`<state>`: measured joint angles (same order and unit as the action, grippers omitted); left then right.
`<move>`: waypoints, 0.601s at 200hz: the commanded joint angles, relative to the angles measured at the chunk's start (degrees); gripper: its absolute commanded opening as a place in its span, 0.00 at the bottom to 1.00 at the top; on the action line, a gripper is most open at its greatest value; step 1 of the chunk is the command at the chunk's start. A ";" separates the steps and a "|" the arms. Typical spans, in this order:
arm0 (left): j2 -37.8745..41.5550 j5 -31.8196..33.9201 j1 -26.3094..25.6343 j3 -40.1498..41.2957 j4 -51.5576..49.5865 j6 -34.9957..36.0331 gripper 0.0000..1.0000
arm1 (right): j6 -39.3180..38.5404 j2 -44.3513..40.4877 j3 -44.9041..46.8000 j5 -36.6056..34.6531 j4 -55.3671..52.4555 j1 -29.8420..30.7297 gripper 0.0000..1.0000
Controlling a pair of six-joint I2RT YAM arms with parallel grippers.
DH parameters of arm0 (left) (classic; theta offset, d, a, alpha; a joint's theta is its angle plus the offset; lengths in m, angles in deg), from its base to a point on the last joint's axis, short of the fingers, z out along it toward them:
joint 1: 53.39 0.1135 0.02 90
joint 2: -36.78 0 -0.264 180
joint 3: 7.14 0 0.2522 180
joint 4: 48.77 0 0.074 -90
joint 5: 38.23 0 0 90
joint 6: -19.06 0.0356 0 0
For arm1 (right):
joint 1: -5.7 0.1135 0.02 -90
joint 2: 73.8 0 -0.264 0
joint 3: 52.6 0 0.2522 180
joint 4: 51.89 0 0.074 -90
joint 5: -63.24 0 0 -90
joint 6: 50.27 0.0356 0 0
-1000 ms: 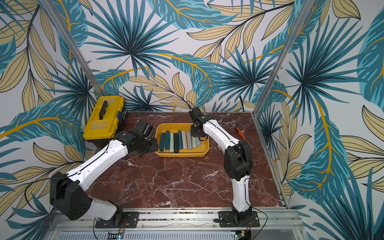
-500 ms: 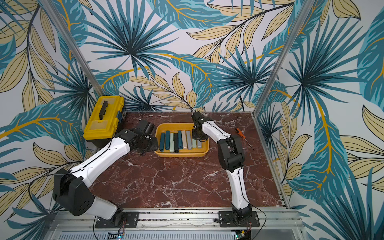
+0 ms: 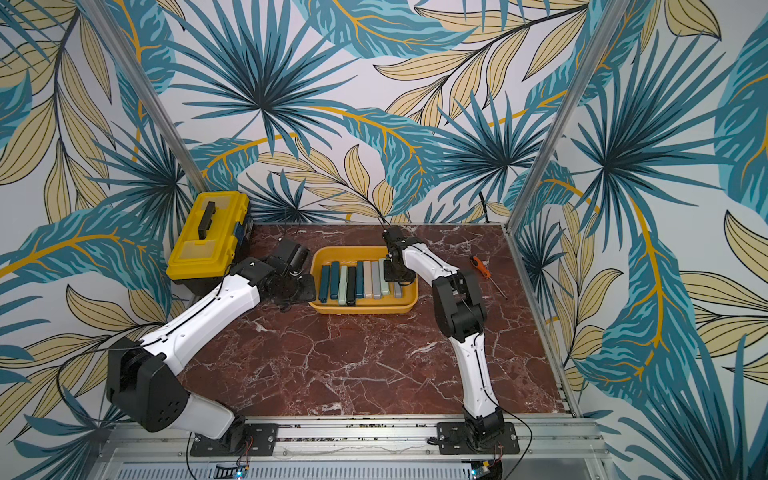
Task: Put the pruning pliers into the storage box
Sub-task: Place the pruning pliers in the storage box.
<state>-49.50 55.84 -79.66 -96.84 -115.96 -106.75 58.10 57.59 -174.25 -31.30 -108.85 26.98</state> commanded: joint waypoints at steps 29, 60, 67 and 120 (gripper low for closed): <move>2.06 1.07 0.21 -0.14 0.26 -0.13 0.53 | -0.11 -1.09 -2.76 -0.80 -2.60 -0.03 0.53; 3.07 1.01 0.17 -0.08 0.53 0.34 0.53 | -0.88 -4.31 -5.50 -3.47 -6.34 -0.01 0.53; 3.17 1.11 0.23 -0.22 0.52 0.79 0.53 | -0.97 -5.25 -6.31 -4.06 -7.61 -0.01 0.53; 4.56 1.20 0.22 -1.93 1.93 3.54 0.53 | -2.57 -17.92 -3.82 -9.48 -11.42 -0.02 0.53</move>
<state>-47.14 56.50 -79.63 -96.84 -115.85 -105.24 57.07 47.40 -179.11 -36.74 -116.90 26.95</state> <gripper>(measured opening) 0.530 0.527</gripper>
